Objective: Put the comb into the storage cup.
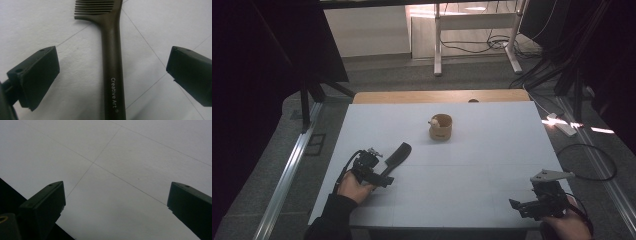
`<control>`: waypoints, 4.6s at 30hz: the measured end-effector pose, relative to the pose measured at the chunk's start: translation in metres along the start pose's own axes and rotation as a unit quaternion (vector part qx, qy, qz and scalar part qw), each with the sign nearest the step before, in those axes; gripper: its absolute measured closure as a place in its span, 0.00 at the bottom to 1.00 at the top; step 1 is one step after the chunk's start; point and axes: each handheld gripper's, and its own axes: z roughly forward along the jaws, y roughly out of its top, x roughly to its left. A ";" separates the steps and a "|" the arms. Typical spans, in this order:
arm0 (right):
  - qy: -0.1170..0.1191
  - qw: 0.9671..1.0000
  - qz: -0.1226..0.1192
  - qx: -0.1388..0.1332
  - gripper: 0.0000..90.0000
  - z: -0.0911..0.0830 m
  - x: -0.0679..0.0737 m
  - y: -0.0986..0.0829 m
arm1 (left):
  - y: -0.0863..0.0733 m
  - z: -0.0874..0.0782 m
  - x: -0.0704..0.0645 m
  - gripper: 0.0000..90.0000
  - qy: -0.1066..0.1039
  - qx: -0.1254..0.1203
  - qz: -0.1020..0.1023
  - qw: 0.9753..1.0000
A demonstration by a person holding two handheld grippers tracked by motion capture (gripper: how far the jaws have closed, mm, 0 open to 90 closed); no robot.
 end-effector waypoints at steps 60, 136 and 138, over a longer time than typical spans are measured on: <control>0.001 1.000 -0.007 0.003 0.03 0.000 0.001 0.000 | 0.008 0.000 -0.004 0.80 0.025 0.035 -0.020 0.999; 0.013 0.998 -0.039 -0.041 0.00 -0.007 0.007 -0.001 | -0.015 -0.053 -0.054 0.80 -0.033 -0.144 0.042 0.988; 0.016 0.998 -0.039 -0.052 0.00 -0.008 0.008 0.000 | -0.017 -0.054 -0.056 0.80 -0.034 -0.147 0.041 0.988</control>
